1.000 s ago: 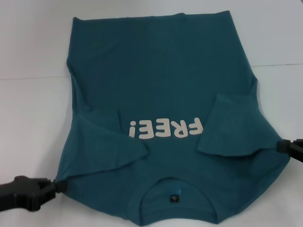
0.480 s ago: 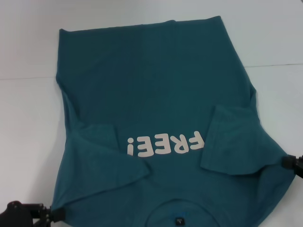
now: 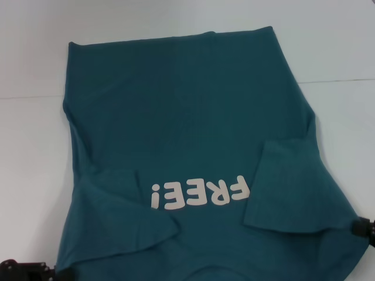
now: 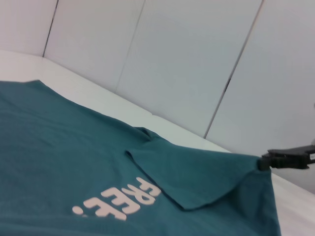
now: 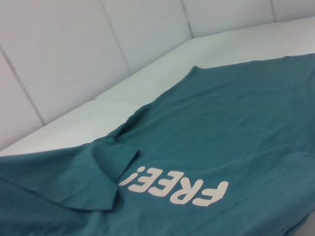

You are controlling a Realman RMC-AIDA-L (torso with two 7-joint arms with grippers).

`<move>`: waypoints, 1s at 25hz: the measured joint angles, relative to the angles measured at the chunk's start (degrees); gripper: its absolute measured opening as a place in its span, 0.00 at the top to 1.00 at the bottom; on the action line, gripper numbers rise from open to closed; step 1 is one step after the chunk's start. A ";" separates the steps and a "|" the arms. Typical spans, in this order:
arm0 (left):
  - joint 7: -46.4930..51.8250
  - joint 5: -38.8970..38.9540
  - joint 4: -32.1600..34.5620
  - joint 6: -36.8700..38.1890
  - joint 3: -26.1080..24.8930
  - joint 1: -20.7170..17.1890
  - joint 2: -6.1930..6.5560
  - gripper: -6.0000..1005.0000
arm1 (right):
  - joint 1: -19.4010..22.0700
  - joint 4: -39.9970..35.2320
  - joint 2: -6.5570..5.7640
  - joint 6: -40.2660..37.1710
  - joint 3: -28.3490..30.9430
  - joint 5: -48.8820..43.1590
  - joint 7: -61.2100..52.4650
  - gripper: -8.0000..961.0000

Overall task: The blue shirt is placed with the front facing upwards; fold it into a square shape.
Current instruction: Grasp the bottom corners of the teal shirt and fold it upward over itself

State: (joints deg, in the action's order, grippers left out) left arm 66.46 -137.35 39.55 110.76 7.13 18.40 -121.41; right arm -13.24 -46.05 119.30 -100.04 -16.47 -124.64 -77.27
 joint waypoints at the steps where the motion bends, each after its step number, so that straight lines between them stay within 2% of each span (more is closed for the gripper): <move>1: -0.18 0.02 0.00 0.20 -0.30 -0.04 0.06 0.95 | 0.39 0.09 0.05 -0.54 0.00 -0.09 0.73 0.97; 11: -0.52 0.06 0.00 2.58 -0.71 0.38 0.51 0.95 | 2.06 2.90 0.00 -3.56 -0.02 -0.17 6.28 0.97; 25: -1.65 -0.40 -0.44 3.55 -0.36 1.25 0.92 0.95 | 2.43 3.71 0.00 -4.46 -0.13 -0.25 7.38 0.97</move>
State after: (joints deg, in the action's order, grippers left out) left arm 64.81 -137.74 39.11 114.31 6.77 19.65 -120.49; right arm -10.81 -42.34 119.30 -104.50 -16.60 -124.88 -69.89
